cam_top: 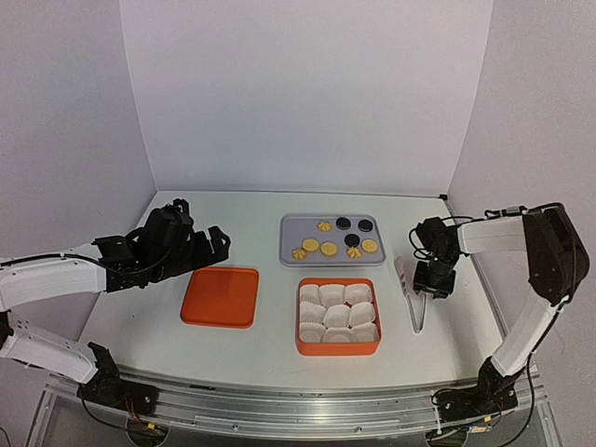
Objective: Pack the cookies
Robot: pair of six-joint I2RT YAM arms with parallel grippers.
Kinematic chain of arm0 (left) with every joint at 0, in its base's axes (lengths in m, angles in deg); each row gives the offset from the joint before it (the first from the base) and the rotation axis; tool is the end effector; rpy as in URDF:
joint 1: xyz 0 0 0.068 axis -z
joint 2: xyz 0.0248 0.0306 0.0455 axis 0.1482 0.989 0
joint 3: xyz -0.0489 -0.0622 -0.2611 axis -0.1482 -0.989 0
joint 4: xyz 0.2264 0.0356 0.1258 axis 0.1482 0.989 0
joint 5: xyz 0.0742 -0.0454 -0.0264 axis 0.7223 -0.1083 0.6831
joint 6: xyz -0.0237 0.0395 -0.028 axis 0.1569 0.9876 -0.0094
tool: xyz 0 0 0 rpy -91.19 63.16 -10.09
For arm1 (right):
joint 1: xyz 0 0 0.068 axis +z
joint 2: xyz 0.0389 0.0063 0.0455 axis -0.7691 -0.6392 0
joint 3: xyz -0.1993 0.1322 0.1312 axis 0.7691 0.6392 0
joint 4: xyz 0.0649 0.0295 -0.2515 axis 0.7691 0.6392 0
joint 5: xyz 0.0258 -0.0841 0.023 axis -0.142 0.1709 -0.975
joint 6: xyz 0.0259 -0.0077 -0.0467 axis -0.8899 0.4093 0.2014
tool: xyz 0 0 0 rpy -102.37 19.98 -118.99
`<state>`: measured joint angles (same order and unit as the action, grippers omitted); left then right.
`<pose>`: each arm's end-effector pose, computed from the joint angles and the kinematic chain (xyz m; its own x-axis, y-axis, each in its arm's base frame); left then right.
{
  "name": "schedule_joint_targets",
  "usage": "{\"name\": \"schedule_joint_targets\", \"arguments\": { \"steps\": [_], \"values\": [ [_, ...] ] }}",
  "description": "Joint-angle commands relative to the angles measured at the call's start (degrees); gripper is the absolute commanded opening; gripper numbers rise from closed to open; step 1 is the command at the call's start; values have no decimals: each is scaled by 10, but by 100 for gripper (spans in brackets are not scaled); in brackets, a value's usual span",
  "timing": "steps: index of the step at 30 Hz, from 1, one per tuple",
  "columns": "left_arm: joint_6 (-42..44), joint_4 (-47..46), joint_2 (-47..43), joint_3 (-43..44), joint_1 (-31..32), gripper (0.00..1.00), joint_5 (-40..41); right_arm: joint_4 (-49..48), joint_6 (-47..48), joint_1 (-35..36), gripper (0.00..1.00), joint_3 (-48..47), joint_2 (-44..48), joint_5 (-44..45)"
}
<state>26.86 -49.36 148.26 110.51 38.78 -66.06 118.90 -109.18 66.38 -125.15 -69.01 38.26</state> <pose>0.1818 -0.1763 0.2601 -0.6018 -0.3372 -0.7240 0.0266 0.8975 -0.4401 0.2970 0.0772 0.1446 -0.8913 0.3105 -0.3303 0.3433 0.9382 -0.0445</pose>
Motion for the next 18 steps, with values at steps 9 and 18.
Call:
{"name": "schedule_joint_targets", "arguments": {
  "steps": [9,18],
  "values": [
    [42,-58,30,21,1,100,-49,-23,26,-1,3,-4,24,0],
    [104,-201,52,29,1,100,-194,-19,17,-1,0,-11,149,-93]
  ]
}}
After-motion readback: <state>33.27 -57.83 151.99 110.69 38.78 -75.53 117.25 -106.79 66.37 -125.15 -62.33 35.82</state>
